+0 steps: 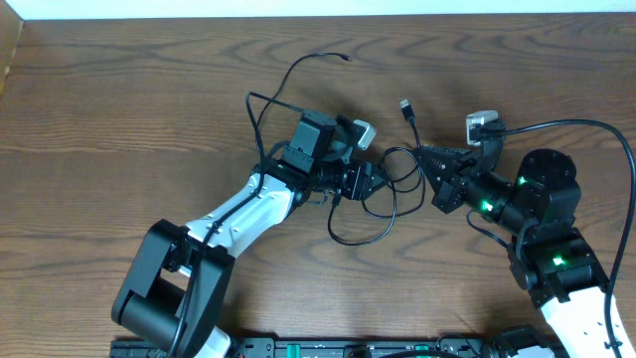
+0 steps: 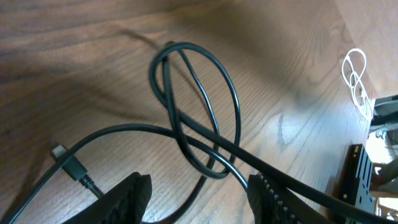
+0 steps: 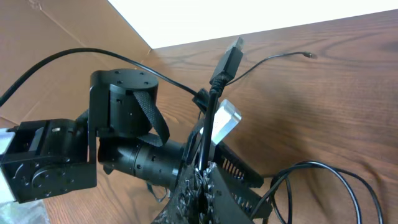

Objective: Untangle cables

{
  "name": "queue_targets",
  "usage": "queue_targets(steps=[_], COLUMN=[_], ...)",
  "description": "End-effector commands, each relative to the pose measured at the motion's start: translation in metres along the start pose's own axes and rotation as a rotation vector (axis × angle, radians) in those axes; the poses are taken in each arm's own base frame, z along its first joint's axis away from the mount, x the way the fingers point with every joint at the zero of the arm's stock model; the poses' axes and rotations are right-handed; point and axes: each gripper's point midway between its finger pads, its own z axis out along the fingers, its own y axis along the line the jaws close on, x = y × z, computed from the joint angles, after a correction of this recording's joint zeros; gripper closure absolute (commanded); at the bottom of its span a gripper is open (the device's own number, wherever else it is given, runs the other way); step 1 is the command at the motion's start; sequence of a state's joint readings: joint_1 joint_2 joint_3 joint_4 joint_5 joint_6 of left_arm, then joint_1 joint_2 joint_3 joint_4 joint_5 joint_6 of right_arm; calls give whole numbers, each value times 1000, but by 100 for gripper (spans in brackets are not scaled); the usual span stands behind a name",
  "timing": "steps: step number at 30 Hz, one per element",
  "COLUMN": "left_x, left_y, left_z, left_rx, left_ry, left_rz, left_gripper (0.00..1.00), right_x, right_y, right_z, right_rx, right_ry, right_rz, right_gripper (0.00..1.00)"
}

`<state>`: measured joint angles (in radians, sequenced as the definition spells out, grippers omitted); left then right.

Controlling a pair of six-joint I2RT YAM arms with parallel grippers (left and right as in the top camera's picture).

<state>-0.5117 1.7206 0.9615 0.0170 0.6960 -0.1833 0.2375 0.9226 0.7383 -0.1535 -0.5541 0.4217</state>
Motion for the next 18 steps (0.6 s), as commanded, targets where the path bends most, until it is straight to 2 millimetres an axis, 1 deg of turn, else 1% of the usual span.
queue_targets(steps=[1, 5, 8, 12, 18], left_x=[-5, -16, -19, -16, -7], left_y=[3, 0, -2, -7, -25], left_z=[2, 1, 1, 5, 14], left_rx=[-9, 5, 10, 20, 44], left_ry=[-29, -72, -82, -72, -43], left_rz=[-29, -34, -42, -50, -29], left_gripper=[45, 45, 45, 45, 45], right_x=[-12, -11, -11, -11, -12], right_y=[8, 10, 10, 10, 11], right_z=[-5, -5, -5, -5, -5], right_rx=[-19, -28, -32, -32, -35], right_ry=[-25, -21, -20, -20, -23], right_rz=[-5, -5, -5, -5, 1], right_gripper=[99, 99, 99, 99, 99])
